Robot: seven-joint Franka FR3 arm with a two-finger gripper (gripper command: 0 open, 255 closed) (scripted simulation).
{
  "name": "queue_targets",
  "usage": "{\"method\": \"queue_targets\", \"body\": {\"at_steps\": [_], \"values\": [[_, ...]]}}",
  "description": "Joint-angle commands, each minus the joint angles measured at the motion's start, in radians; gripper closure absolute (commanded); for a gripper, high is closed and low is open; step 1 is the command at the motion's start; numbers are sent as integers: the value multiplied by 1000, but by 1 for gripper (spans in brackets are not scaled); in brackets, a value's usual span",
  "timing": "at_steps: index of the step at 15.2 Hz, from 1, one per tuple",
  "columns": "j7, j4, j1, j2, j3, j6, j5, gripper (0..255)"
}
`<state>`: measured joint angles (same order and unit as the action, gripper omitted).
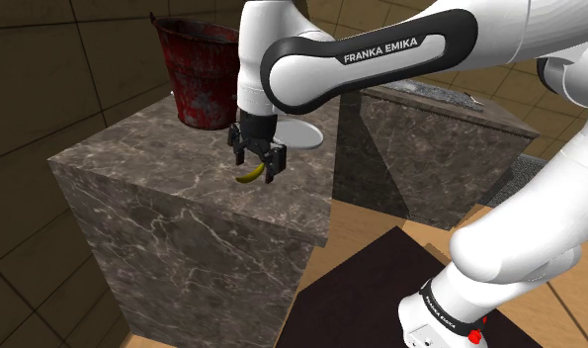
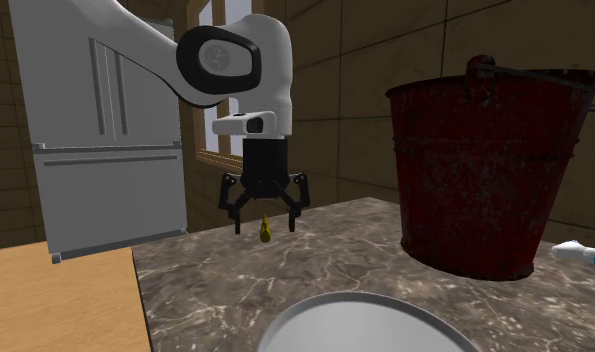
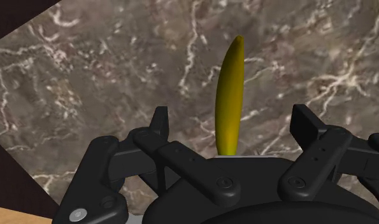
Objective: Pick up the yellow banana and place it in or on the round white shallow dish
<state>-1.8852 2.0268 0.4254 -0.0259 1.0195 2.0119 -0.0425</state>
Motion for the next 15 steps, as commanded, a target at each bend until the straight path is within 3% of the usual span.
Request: {"method": "queue_targets", "body": {"at_steps": [1, 2, 11, 15], "values": [[0, 0, 0, 0, 0, 0, 0, 0], [0, 0, 0, 0, 0, 0, 0, 255], [0, 0, 0, 0, 0, 0, 0, 255], [20, -37, 5, 28, -3, -51, 26, 255]]}}
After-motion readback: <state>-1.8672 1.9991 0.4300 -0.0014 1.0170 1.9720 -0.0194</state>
